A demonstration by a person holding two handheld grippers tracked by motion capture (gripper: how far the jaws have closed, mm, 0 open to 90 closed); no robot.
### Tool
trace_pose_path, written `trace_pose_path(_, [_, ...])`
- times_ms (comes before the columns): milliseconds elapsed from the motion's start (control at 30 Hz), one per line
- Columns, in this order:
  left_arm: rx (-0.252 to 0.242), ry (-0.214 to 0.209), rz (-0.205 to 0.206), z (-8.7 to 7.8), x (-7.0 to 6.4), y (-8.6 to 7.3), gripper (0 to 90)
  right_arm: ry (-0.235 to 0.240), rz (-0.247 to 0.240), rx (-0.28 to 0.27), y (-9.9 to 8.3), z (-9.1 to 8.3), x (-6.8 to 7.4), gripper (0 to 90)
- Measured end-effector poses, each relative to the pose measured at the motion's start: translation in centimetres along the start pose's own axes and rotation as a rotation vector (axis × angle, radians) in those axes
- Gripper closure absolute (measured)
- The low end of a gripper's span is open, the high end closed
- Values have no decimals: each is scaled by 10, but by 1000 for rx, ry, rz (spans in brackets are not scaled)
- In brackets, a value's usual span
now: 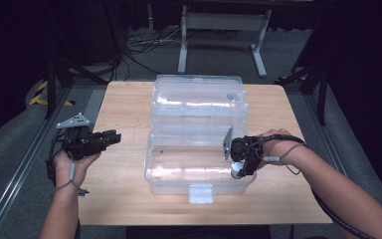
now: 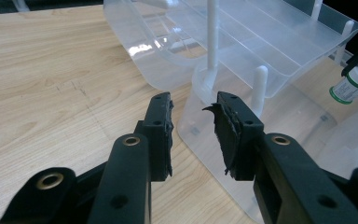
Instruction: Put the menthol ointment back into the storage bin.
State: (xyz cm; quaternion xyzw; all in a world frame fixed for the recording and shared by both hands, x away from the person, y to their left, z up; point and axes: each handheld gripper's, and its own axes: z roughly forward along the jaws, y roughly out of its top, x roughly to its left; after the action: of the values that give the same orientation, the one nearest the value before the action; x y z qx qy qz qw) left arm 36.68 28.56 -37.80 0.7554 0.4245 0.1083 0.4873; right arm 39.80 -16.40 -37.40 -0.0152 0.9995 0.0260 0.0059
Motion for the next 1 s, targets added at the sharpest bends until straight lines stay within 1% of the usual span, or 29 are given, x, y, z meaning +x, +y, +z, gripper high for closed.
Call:
trace_pose_path(67, [1,0,1,0,0,0,665,1,-2,2,1,2,0,504])
trace_pose_path(133, [-1,1,2,-1,0,0,665,2,6,2,1,5,0,504])
trace_pose_path(267, [0,1,1,0,1,0,665,6,5,23,1,10,-1,504])
trace_pose_path(567, [1,0,-3,0,1,0,665,18,11,36,3,22,-2,504])
trace_pose_path(767, [1,0,-3,0,1,-1,665,33,6,46,4,27,-3,504])
trace_pose_path(800, [0,1,-3,0,1,-1,665,35,14,43,4,28,-3,504])
trace_pose_path(867, [1,1,-2,0,1,-1,665,38,8,55,4,29,-3,504])
trace_pose_path(1000, [1,1,-3,0,1,-1,665,47,8,54,3,32,-4,504])
